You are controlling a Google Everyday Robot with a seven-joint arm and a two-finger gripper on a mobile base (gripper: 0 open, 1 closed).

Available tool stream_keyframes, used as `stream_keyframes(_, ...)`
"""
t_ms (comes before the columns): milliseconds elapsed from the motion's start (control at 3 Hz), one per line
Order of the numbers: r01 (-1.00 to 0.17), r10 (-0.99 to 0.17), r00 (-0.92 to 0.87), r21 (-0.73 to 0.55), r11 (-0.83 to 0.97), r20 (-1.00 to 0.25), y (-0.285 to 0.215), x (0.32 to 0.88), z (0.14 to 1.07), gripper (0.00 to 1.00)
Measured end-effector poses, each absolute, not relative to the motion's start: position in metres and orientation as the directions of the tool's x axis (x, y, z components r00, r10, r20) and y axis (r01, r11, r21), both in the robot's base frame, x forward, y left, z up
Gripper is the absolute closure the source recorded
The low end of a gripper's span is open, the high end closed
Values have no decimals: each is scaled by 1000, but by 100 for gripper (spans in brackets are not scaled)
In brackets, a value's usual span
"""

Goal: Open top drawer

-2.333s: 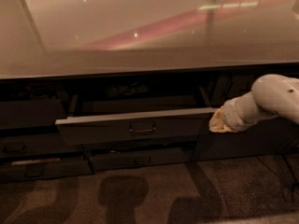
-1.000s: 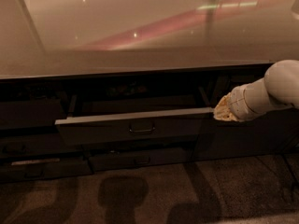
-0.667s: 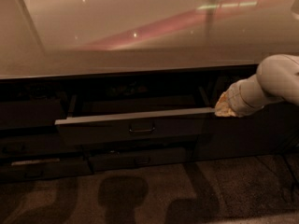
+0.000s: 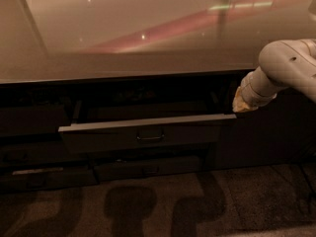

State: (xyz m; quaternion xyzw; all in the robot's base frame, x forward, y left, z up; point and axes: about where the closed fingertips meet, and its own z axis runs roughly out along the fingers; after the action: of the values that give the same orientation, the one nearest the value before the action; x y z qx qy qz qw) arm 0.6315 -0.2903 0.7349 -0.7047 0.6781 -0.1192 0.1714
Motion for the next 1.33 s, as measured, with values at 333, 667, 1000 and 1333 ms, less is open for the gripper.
stream_keyframes(333,-922,-997,24,-387,8,-79,-297,635,729,100)
stream_keyframes(667,-920,-997,78,-388,-63,-24,-251,646,724,100)
stream_keyframes(1000,-922,-989,140,-358,-150,56,-214,648,706,100)
stream_keyframes(1333,-922,-989,140,-358,-150,56,-214,648,706,100)
